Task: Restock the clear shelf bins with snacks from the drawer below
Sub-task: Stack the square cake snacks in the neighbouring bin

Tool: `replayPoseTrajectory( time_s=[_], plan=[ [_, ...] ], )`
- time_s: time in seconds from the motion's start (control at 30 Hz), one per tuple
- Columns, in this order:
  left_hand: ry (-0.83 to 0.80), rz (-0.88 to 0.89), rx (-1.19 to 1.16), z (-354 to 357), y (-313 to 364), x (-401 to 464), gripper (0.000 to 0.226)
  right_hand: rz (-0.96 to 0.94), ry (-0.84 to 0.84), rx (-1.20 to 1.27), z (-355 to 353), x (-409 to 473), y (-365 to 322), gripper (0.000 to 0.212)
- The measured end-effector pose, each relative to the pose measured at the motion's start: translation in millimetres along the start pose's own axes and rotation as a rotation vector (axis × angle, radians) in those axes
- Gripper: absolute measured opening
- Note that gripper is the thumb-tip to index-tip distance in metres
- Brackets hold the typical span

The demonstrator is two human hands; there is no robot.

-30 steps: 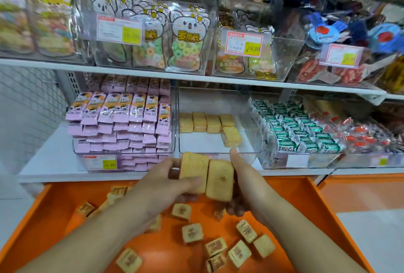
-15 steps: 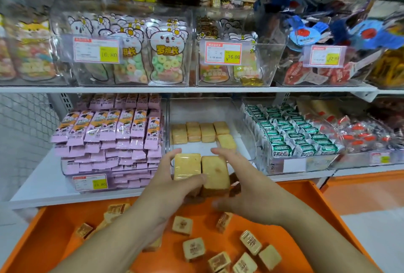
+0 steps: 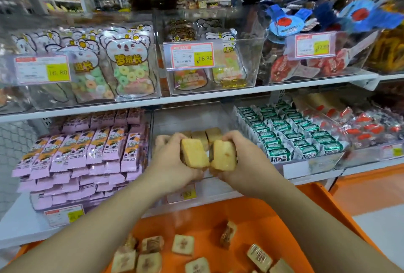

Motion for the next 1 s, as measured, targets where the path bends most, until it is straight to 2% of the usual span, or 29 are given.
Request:
replayPoseTrajectory(
  time_s=[0.13,0.27,0.37,0.43,0.5,0.6,0.67,0.73,0.8,0.9,1.0],
  plan=[
    [0.089,-0.045,0.056,8,-8,34,0.071,-0.029,-0.056,-0.082,23,40,16,0.065],
    [0.137,-0.212,-0.006,26,-38,65,0.064,0.004,-0.111,-0.14,50,69,40,0.068],
    [0.121,-0.272,0.04,43,-59,84,0.061,-0.02,-0.125,-0.185,69,85,57,0.066],
    [0.098,-0.287,0.067,50,-67,96,0.052,-0.006,-0.159,-0.209,80,94,68,0.066],
    [0.039,-0.304,0.09,57,-72,104,0.047,0.016,-0.21,-0.261,89,101,77,0.073],
    [-0.068,-0.361,0.131,74,-82,115,0.056,0.049,-0.282,-0.3,98,106,88,0.08],
    [-0.121,-0.388,0.158,84,-88,118,0.047,0.051,-0.308,-0.307,101,108,90,0.08],
    [-0.109,-0.372,0.198,86,-91,123,0.043,0.035,-0.314,-0.33,101,110,90,0.084],
    [-0.062,-0.299,0.212,77,-81,117,0.052,0.013,-0.319,-0.351,100,110,87,0.088],
    [-0.034,-0.199,0.225,64,-64,102,0.056,0.004,-0.367,-0.353,93,106,82,0.077],
    [-0.174,-0.157,0.355,72,-55,87,0.043,0.066,-0.436,-0.34,93,99,83,0.048]
  ],
)
Point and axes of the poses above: each hand's wrist, its own x-axis towards the middle knuckle, its own z-axis out of the palm, y = z × x, the point moved 9 cm from there along x, towards the middle knuckle, and after that the axes turned 10 degrees about -z, right-handed, at the moved point
